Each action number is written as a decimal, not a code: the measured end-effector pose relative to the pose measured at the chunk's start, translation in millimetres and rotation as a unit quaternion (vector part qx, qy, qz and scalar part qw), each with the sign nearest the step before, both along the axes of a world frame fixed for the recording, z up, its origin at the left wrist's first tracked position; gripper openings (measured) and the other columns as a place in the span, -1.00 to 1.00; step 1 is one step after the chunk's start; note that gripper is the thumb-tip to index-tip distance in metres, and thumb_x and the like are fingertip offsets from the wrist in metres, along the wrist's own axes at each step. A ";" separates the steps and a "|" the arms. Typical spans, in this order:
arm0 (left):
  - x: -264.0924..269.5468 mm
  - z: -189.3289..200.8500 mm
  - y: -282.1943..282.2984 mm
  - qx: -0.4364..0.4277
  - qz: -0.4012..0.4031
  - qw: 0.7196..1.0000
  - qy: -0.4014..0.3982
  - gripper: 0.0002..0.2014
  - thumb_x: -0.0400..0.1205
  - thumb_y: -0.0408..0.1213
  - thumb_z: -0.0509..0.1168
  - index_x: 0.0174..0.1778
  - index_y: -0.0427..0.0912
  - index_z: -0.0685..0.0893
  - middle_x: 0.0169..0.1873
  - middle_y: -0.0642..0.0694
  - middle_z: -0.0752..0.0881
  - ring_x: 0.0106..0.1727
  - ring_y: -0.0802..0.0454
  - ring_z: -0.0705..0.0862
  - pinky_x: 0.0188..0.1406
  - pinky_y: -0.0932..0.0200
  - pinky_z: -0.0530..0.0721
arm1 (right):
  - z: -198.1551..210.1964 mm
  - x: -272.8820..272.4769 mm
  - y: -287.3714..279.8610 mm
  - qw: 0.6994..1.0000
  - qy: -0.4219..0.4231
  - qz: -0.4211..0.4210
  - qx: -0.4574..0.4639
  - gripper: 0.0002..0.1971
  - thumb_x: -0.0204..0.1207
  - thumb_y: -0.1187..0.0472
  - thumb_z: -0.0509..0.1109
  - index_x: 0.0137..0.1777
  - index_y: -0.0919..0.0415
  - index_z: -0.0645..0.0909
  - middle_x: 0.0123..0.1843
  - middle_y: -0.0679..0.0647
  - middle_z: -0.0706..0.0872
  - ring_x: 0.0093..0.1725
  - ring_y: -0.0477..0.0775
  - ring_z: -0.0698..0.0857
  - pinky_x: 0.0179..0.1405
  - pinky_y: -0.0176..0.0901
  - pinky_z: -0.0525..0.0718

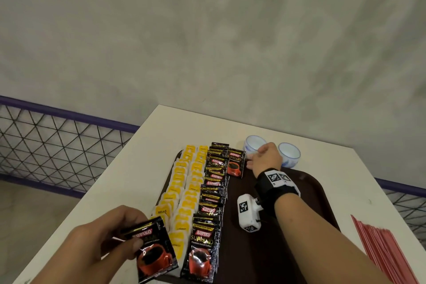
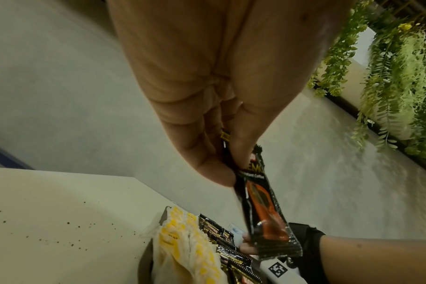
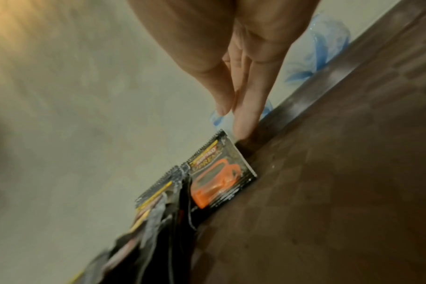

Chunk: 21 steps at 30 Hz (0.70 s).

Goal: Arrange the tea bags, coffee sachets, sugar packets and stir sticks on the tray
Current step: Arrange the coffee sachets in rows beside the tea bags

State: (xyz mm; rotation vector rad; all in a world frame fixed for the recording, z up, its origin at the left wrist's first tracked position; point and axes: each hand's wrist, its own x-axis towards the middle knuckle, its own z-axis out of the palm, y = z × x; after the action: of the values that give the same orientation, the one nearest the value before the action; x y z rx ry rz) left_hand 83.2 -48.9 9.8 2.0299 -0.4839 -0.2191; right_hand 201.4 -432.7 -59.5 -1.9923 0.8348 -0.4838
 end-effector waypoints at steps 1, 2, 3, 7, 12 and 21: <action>-0.4 2.8 -2.0 -0.004 -0.006 1.000 0.005 -0.64 0.42 -0.47 0.48 -0.18 0.19 0.71 -0.31 0.01 0.80 -0.34 0.08 0.78 -0.33 0.25 0.73 | 2.1 -4.1 4.5 1.000 0.002 -0.001 -0.014 -0.68 0.39 0.40 0.28 -0.28 -0.10 0.35 -0.16 0.26 0.73 -0.19 0.30 0.76 -0.11 0.27 0.78; 0.2 5.0 -3.3 -0.006 -0.002 1.000 0.006 -0.70 0.40 -0.38 0.46 -0.17 0.19 0.71 -0.30 0.01 0.80 -0.33 0.07 0.78 -0.34 0.21 0.74 | 8.6 -10.0 12.3 1.000 0.009 0.001 -0.020 -0.67 0.44 0.38 0.29 -0.26 -0.12 0.35 -0.13 0.24 0.73 -0.18 0.26 0.74 -0.09 0.23 0.77; -0.5 5.0 -2.7 -0.004 0.003 1.000 0.012 -0.71 0.38 -0.34 0.45 -0.16 0.19 0.71 -0.30 0.00 0.79 -0.33 0.07 0.78 -0.34 0.18 0.74 | 12.9 -15.5 17.8 0.999 0.028 0.013 -0.033 -0.69 0.48 0.34 0.35 -0.20 -0.12 0.37 -0.11 0.20 0.71 -0.15 0.22 0.71 -0.05 0.15 0.74; -2.9 4.4 -5.3 -0.001 0.001 1.000 0.020 -0.54 0.43 -0.61 0.44 -0.19 0.18 0.71 -0.34 -0.04 0.79 -0.33 0.01 0.77 -0.31 0.10 0.74 | 20.5 -32.7 31.0 0.983 0.134 0.081 -0.091 -0.69 0.42 0.15 0.56 -0.03 0.13 0.46 -0.11 0.06 0.65 -0.06 0.10 0.66 -0.07 -0.08 0.60; -3.2 6.7 -9.4 0.011 -0.008 0.999 0.030 -0.53 0.43 -0.58 0.45 -0.22 0.24 0.70 -0.32 0.07 0.79 -0.29 0.07 0.77 -0.23 0.14 0.75 | 18.9 -29.8 39.1 0.984 0.148 0.075 -0.068 -0.67 0.41 0.16 0.58 0.00 0.17 0.47 -0.04 0.05 0.58 -0.06 0.03 0.56 -0.12 -0.18 0.47; -5.8 7.6 -8.0 0.003 -0.009 1.000 0.029 -0.52 0.45 -0.61 0.42 -0.24 0.23 0.70 -0.34 0.04 0.79 -0.31 0.05 0.78 -0.25 0.22 0.73 | 16.1 -27.2 34.8 0.992 0.114 0.014 -0.046 -0.79 0.47 0.31 0.50 -0.12 0.17 0.47 -0.01 0.15 0.65 -0.03 0.12 0.63 -0.14 -0.23 0.45</action>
State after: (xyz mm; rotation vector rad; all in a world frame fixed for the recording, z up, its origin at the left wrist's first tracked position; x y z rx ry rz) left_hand 77.4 -56.8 17.5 2.0196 -0.4660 -0.2888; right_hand 174.2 -397.9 -43.4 -2.1703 0.9381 -0.2855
